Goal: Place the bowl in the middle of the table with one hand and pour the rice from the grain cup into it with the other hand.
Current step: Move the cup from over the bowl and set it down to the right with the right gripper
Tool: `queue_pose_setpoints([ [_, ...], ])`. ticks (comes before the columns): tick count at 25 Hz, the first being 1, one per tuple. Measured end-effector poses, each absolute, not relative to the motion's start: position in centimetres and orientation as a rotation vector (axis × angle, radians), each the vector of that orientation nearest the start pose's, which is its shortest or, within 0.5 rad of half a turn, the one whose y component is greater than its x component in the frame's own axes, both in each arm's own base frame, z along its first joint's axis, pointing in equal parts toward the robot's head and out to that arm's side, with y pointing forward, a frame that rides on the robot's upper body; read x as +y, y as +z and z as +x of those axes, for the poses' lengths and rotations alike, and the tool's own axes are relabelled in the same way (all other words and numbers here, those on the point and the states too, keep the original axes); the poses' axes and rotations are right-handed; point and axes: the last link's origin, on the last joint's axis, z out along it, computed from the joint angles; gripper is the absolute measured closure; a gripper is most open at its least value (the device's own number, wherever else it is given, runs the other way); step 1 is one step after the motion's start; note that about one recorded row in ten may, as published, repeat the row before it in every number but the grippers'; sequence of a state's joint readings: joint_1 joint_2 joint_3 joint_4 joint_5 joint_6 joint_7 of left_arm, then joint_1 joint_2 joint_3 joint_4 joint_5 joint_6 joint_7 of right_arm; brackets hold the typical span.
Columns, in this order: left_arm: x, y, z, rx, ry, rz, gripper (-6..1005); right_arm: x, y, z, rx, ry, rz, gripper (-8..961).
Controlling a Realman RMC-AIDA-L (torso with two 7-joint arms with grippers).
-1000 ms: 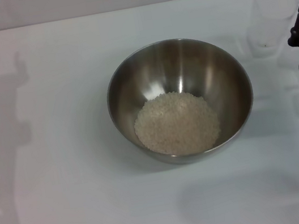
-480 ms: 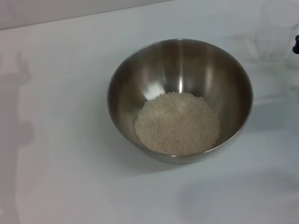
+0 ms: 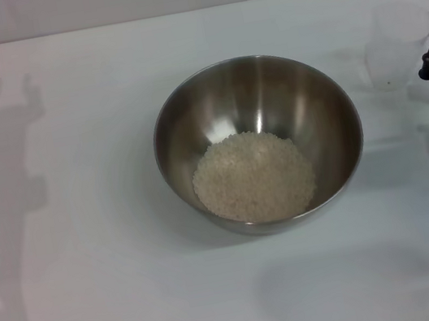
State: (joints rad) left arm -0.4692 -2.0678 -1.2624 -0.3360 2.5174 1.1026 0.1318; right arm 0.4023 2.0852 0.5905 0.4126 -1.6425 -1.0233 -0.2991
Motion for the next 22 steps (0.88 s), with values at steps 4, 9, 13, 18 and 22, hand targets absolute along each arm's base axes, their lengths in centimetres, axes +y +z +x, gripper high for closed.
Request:
queue_pose_setpoints([
  [4, 37.58, 2.35, -29.1, -0.309, -0.644, -1.444, 550, 32.45, -4.31, 33.14, 0.699, 0.464, -1.445, 927],
  [9, 37.62, 2.36, -29.03, -0.307, -0.645, -1.445, 550, 32.54, -4.58, 33.34, 0.714, 0.447, -1.463, 927],
  [13, 37.62, 2.39, -28.99, -0.305, -0.647, -1.443, 550, 32.43, -4.61, 33.48, 0.715, 0.44, -1.466, 926],
  [18, 37.57, 2.52, -28.9, -0.296, -0.655, -1.437, 550, 32.11, -4.94, 33.45, 0.702, 0.434, -1.493, 925],
  [22, 37.49, 2.66, -28.9, -0.29, -0.659, -1.432, 550, 31.89, -5.06, 33.46, 0.702, 0.435, -1.495, 818],
])
